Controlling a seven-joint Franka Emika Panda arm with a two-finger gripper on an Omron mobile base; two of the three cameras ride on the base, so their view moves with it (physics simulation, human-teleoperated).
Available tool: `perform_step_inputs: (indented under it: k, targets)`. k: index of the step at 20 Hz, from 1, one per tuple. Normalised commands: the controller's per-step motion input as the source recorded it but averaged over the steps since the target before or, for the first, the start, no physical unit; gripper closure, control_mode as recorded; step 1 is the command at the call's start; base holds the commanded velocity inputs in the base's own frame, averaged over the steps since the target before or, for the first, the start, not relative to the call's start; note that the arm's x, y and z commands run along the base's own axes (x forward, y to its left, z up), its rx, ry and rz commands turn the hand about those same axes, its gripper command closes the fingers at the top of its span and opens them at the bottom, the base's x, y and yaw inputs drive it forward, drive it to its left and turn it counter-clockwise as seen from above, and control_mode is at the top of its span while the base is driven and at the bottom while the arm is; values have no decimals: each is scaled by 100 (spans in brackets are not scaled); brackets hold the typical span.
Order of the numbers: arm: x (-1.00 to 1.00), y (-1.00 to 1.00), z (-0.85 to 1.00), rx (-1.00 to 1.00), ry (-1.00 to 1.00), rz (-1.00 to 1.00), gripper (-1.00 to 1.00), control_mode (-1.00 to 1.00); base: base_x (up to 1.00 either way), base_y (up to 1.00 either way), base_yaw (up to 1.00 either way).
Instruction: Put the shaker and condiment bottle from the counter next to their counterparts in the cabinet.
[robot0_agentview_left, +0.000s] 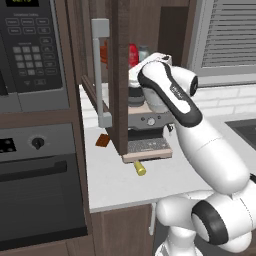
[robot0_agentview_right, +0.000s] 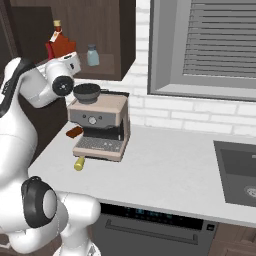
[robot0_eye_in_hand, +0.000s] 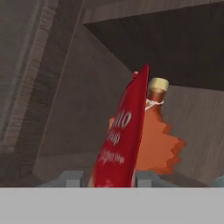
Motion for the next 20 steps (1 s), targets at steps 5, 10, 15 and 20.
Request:
perform_step_inputs:
  k: [5,10,15,20]
  targets:
    - [8,0,-2,2,4,-8,100,-100,0,0,0]
    - [12,0,0,7,2,-6,100,-100,0,0,0]
    - [8,0,0,8,1,-4,100,-100,0,0,0]
    - [23,0,0,5,4,-4,100,-100,0,0,0]
